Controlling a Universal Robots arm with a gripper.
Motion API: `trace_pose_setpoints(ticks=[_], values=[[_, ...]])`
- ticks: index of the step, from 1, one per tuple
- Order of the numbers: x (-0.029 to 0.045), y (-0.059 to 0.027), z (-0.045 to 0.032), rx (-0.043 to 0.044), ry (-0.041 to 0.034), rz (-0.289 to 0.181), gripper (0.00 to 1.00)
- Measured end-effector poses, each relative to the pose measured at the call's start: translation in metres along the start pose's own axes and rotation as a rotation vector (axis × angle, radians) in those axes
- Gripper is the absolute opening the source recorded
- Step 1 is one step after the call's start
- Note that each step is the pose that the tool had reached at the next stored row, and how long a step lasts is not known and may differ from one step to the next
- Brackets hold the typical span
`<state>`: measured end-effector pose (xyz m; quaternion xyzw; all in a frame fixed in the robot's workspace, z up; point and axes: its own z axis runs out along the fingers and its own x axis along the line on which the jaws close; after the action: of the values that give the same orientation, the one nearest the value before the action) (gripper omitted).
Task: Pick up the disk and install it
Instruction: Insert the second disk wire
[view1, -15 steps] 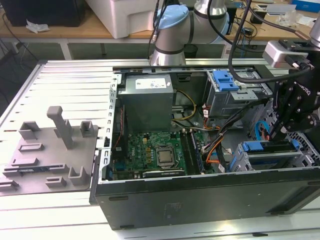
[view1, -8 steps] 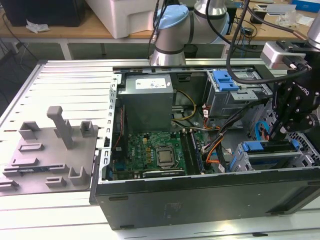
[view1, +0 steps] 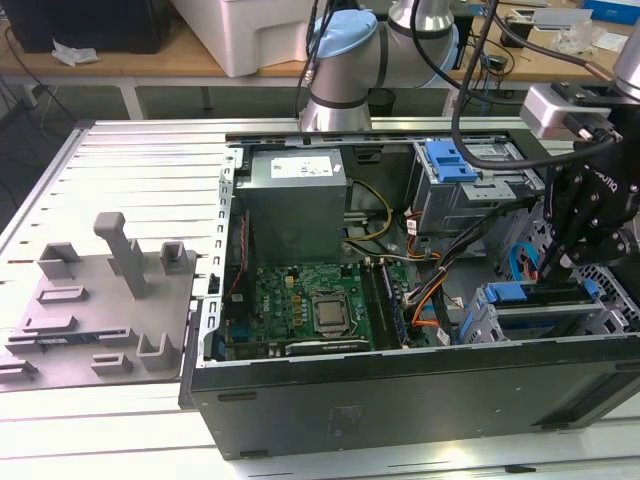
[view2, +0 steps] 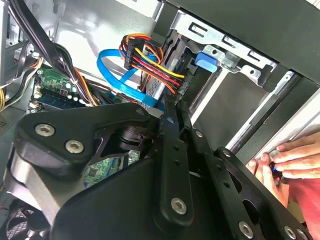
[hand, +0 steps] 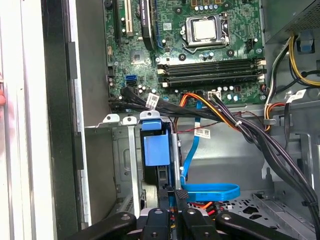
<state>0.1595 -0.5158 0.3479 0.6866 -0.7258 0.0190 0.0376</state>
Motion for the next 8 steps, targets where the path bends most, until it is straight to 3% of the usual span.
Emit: trace_pose_setpoints(ticks=[8], values=[[0.0008, -0.0004, 0.0001, 0.0007, 0.0002, -0.008, 0.16]])
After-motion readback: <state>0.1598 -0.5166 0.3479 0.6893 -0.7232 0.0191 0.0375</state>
